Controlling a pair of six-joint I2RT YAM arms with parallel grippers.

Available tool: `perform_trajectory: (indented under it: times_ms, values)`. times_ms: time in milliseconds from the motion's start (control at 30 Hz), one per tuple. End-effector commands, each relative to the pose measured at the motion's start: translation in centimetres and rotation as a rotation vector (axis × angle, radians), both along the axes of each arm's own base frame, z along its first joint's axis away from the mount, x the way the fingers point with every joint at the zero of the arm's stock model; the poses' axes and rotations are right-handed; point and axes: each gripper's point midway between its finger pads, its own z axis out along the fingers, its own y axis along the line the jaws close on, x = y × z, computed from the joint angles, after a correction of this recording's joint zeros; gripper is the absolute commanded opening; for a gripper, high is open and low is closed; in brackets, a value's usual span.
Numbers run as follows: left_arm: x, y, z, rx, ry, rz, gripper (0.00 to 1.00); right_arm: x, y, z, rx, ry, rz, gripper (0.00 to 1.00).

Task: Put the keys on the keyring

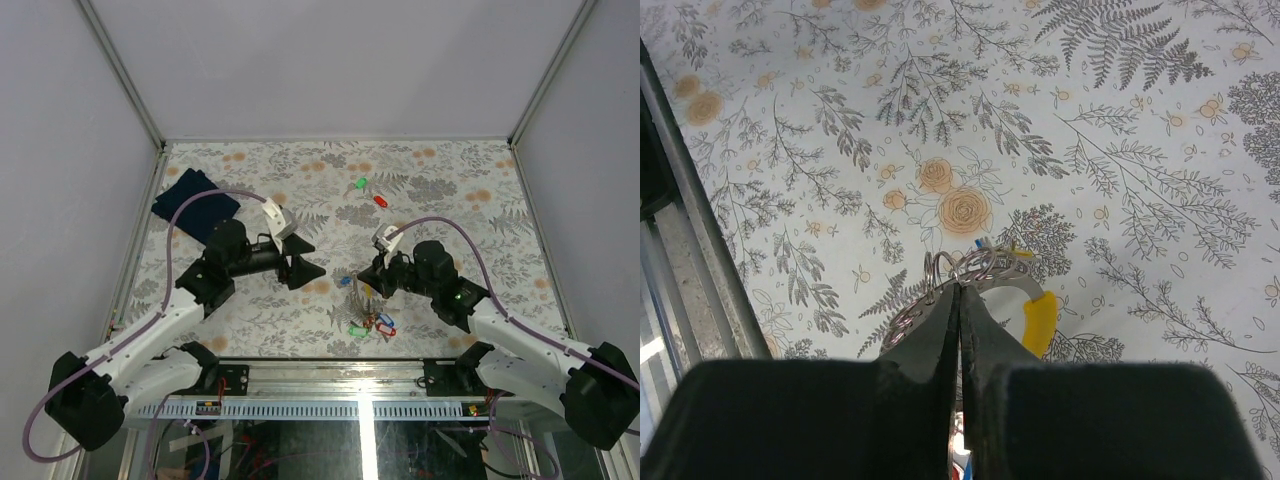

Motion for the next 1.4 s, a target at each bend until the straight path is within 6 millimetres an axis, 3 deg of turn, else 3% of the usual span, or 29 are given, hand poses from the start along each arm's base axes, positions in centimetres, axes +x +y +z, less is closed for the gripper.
perform_trajectory:
  times_ms: [0, 267, 467, 733, 933, 1367]
  values:
    - [-0.2, -2.3, 2.4, -0.073, -0.056, -0.087, 0.61, -0.4, 0.3, 1.9, 0.038, -0.073, 0.044, 0.00]
    - [0.0, -5.1, 0.5, -0.066, 0.026, -0.140, 0.48, -0.7, 0.2, 3.0, 0.049, -0.093, 0.049, 0.00]
    - [-0.5, -7.2, -1.7, -0.017, 0.034, -0.172, 0.46, -0.9, 0.1, 3.5, 0.062, -0.099, 0.052, 0.00]
    - [0.3, -7.7, -2.8, -0.010, 0.013, -0.151, 0.42, -1.1, 0.2, 3.8, 0.070, -0.099, 0.061, 0.00]
    - [-0.1, -8.3, -4.0, 0.012, 0.038, -0.187, 0.35, -1.1, 0.3, 4.0, 0.074, -0.101, 0.061, 0.00]
    - [-1.1, -9.3, -5.6, 0.046, 0.047, -0.239, 0.30, -1.1, 0.4, 4.3, 0.083, -0.102, 0.066, 0.00]
